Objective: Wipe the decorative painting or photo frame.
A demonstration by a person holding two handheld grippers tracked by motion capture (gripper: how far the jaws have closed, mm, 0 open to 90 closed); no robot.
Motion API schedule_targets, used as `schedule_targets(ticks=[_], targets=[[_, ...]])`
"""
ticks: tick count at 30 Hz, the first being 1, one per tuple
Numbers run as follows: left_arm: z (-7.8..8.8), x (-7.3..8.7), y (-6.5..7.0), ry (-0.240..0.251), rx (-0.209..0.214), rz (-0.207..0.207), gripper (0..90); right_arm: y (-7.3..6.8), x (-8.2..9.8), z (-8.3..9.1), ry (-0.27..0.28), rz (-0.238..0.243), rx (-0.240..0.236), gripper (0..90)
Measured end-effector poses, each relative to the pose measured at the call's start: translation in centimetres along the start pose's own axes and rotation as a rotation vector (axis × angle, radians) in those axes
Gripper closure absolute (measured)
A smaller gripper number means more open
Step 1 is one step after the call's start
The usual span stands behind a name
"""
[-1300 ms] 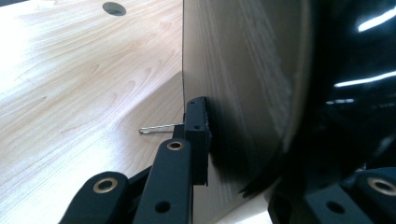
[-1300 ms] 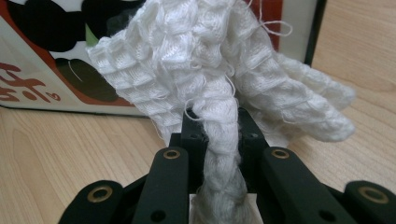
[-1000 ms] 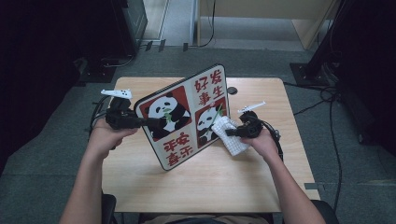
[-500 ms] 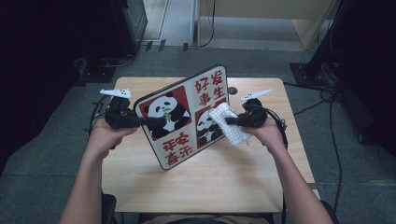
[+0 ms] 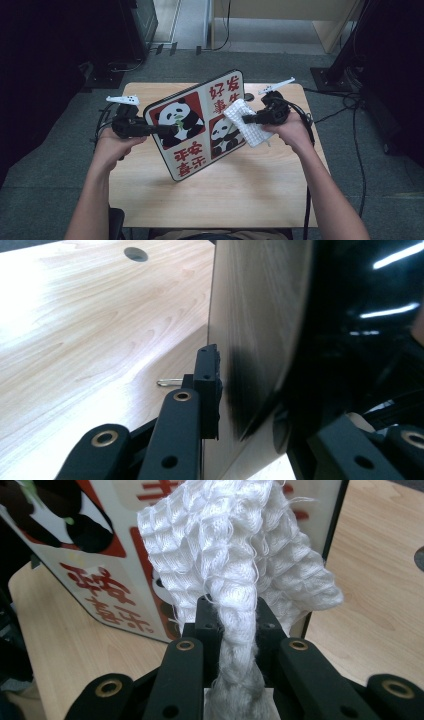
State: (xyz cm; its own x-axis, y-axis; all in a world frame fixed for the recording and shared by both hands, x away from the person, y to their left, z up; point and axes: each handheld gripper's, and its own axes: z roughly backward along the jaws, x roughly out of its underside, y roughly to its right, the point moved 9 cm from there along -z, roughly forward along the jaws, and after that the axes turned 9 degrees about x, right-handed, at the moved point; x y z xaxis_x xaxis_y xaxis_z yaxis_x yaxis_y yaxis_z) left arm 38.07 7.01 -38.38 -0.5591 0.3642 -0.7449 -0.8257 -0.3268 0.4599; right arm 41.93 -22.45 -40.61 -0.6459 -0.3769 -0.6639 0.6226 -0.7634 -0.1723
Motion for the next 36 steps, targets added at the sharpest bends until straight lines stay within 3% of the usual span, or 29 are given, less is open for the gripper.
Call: schedule_targets(ticks=[10, 18, 23, 36], targets=[[0.1, 0.3, 0.0, -0.016, 0.017, 0.009, 77.4, -1.0, -3.2, 2.5, 0.028, 0.058, 0.012, 80.0], [0.1, 0.2, 0.0, -0.015, 0.011, 0.002, 77.6, -1.7, -6.5, 4.4, 0.062, 0.089, 0.015, 79.9], [0.2, 0.2, 0.0, -0.016, 0.015, 0.002, 77.5, -2.2, -8.9, 5.8, 0.082, 0.132, 0.024, 80.0], [0.2, 0.2, 0.1, -0.014, 0.020, -0.003, 77.4, -3.1, -13.4, 6.6, 0.074, 0.148, 0.044, 80.0]])
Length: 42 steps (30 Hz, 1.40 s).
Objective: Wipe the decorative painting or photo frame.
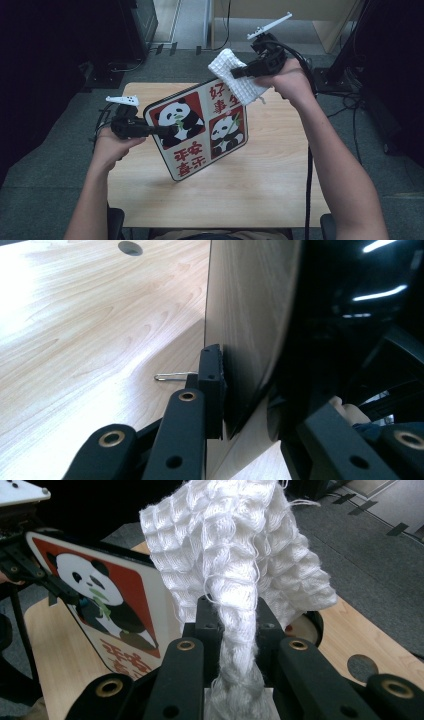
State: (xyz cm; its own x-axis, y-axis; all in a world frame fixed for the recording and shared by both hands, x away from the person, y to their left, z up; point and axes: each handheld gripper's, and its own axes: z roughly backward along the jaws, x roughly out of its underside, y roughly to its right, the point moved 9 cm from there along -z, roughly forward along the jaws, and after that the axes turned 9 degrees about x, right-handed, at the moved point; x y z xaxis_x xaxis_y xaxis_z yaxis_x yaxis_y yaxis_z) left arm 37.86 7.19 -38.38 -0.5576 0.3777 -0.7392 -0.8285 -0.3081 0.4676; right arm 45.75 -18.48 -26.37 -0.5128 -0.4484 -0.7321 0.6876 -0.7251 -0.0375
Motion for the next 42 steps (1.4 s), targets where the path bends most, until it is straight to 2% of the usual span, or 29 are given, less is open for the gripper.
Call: schedule_targets(ticks=[7, 9, 17, 23, 27, 35, 42], targets=[[0.0, 0.0, 0.0, -0.001, -0.001, -0.002, 77.4, -0.6, -2.2, -0.9, -0.002, 0.017, -0.003, 79.9], [0.0, 0.0, 0.0, 0.000, 0.013, 0.002, 77.0, -0.8, -2.7, -1.3, -0.007, 0.019, -0.003, 79.9], [0.1, 0.0, 0.0, -0.001, 0.019, -0.003, 77.0, -1.4, -3.8, -2.7, -0.016, 0.031, 0.001, 79.8], [0.1, 0.1, 0.0, -0.007, 0.022, -0.008, 77.4, -1.9, -3.4, -4.0, -0.037, 0.051, 0.002, 79.8], [0.1, 0.1, 0.0, -0.006, 0.025, -0.011, 77.5, -2.0, -2.7, -4.8, -0.058, 0.046, -0.007, 79.8], [0.1, 0.1, 0.1, -0.005, 0.023, -0.015, 77.7, -2.1, -2.0, -4.8, -0.050, 0.028, -0.025, 79.8], [0.1, 0.2, 0.1, -0.009, 0.019, -0.023, 77.9, -2.3, -1.4, -4.6, -0.052, 0.046, -0.025, 79.9]])
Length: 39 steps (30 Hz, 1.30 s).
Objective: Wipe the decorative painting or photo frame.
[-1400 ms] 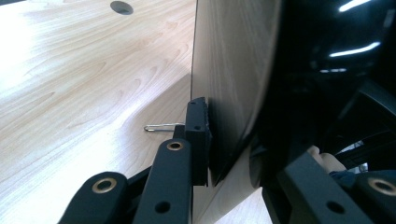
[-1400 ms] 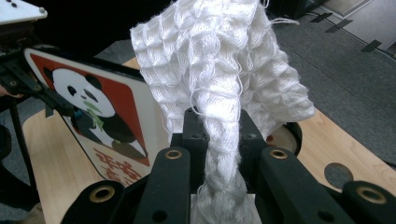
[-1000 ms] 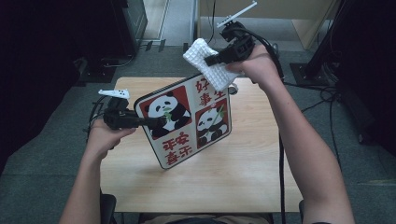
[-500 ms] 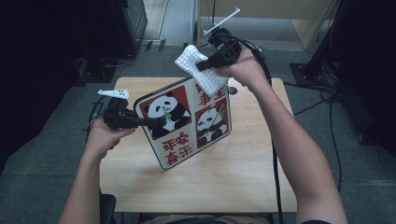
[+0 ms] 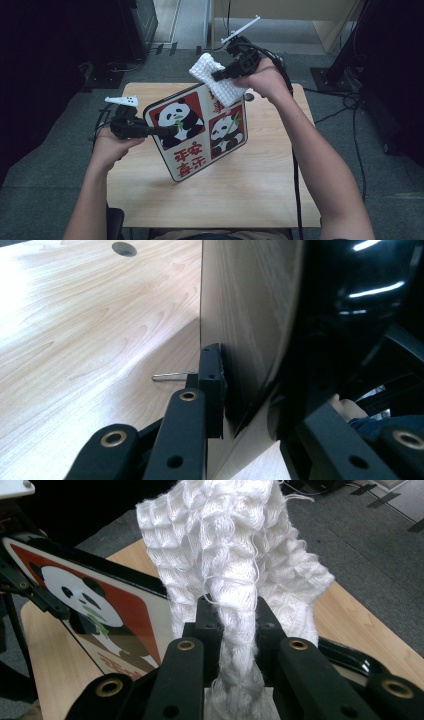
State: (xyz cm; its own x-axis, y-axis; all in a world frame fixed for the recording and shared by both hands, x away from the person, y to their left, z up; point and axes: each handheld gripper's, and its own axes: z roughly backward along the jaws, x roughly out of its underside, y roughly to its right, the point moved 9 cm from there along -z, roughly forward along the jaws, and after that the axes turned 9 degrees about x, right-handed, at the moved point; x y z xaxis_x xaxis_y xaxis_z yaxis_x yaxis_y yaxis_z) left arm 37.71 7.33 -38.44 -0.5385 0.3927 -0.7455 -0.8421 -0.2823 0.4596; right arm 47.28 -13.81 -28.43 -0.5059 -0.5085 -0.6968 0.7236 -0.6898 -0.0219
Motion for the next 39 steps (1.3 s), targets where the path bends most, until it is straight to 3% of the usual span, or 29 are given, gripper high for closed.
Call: schedule_targets(ticks=[9, 35, 39], targets=[[0.1, 0.1, 0.0, 0.000, 0.025, -0.002, 77.1, -0.5, 0.7, 0.0, 0.010, 0.011, -0.005, 79.9], [0.1, 0.2, 0.0, -0.002, 0.029, -0.020, 77.2, -0.7, 3.4, -0.7, 0.017, 0.005, -0.008, 79.7], [0.1, 0.2, 0.0, -0.001, 0.030, -0.021, 77.2, -0.7, 3.6, -0.8, 0.041, 0.002, -0.007, 79.8]])
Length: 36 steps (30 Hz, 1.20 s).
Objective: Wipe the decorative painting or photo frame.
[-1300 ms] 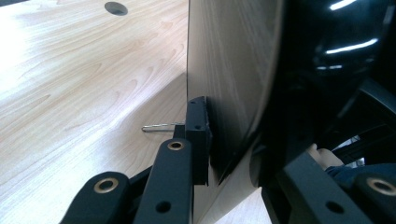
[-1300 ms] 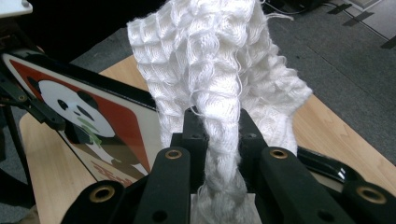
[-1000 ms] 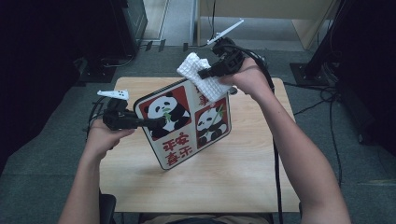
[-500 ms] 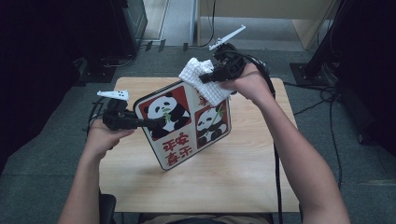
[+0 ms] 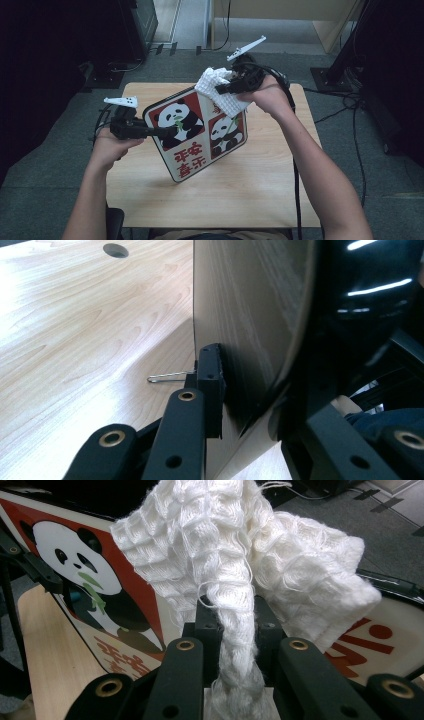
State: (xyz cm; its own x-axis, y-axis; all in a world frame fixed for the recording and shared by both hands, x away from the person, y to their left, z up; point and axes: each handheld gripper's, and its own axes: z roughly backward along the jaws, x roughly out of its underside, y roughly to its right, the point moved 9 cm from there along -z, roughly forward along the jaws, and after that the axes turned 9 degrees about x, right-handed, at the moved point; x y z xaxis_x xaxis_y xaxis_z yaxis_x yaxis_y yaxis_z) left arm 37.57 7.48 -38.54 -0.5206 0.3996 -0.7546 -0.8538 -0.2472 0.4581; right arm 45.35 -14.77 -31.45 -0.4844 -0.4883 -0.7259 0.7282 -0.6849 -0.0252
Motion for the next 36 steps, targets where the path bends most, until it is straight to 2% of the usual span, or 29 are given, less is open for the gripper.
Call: schedule_targets(ticks=[7, 11, 31, 36], targets=[[0.0, 0.0, 0.0, 0.000, 0.002, -0.001, 77.1, 0.1, 0.7, -0.3, -0.012, -0.007, -0.010, 79.7], [0.0, 0.0, 0.0, 0.000, 0.003, -0.001, 77.0, 0.0, 1.0, -0.4, -0.006, -0.029, -0.033, 79.7], [0.0, 0.0, 0.0, 0.000, 0.006, -0.004, 76.9, 0.2, 3.4, -1.6, -0.006, -0.035, -0.036, 79.7], [0.0, 0.0, 0.0, 0.000, 0.008, -0.004, 76.8, 0.2, 4.1, -1.9, -0.001, -0.050, -0.042, 79.7]])
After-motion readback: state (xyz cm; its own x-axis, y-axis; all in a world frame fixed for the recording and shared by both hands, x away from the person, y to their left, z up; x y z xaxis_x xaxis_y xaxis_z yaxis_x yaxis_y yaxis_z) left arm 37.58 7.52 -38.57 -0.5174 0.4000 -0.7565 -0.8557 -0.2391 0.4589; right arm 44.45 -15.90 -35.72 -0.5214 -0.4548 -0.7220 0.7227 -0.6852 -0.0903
